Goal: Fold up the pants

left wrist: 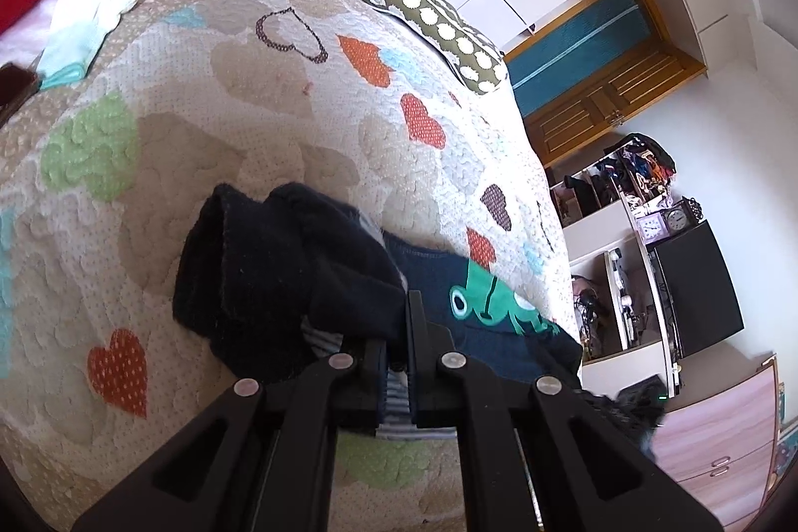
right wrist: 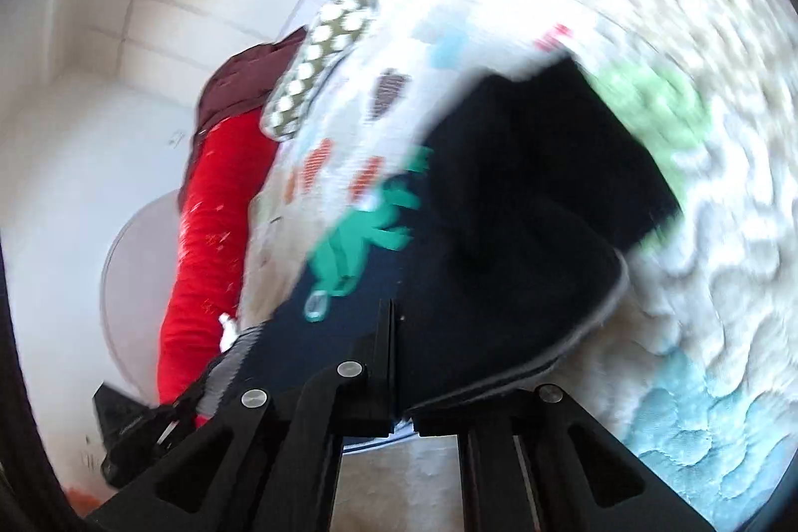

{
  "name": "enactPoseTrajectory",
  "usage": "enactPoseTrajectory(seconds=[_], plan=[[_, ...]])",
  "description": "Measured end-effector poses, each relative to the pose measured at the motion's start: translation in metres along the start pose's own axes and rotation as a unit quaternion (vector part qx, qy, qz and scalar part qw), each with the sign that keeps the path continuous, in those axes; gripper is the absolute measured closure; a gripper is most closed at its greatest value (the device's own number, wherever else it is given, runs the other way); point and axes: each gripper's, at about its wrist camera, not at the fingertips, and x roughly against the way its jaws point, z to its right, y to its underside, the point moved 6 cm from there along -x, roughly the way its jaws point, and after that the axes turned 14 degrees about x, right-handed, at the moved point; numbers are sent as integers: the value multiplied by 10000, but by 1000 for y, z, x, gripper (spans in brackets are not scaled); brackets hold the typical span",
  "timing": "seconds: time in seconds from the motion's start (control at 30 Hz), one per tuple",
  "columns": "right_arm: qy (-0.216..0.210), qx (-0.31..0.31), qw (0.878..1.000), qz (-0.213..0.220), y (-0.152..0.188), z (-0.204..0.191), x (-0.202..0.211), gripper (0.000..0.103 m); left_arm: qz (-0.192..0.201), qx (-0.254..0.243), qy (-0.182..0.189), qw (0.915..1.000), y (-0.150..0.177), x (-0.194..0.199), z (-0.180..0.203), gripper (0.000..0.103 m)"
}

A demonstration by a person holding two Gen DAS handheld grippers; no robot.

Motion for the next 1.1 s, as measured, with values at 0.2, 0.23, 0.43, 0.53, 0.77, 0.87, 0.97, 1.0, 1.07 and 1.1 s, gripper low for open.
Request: enactPoseTrajectory(seconds=[0.2, 0.23, 0.43, 0.53, 0.77, 0.87, 0.97, 1.0, 1.07, 1.1], plan=[[68, 241, 9996, -111, -67, -22, -37, 97, 92, 293, -368, 9989, -61, -40, 11, 98], [177, 248, 9994, -153, -83, -21, -51, 97, 113, 287, -486, 9983, -74, -51, 12, 98], [956, 106, 9935, -603, -132, 17, -135, 87, -125, 192, -943, 9953, -130, -121, 9, 97], [1127, 116, 9909, -722, -141, 35, -155, 77, -481, 469, -647, 9956, -138, -135, 1, 97], [104, -518, 9980, -344, -153, 39, -134, 40, -703, 783, 227, 9942, -142, -117, 2, 87], [50, -636, 9970, -443, -146, 41, -123, 40, -653, 752, 170, 9949, -136, -103, -2, 74], [86, -387, 9969, -686, -131, 35, -109, 38, -684, 741, 126, 9948, -129, -87, -7, 61], [66, -339, 9967, -733, -126, 33, -105, 38, -685, 704, 115, 9951, -126, -80, -9, 60], [-4, -268, 9967, -767, -116, 30, -91, 35, -629, 629, 83, 9960, -120, -66, -13, 56], [-39, -263, 9968, -750, -111, 30, -82, 34, -575, 583, 48, 9966, -118, -60, -16, 51]])
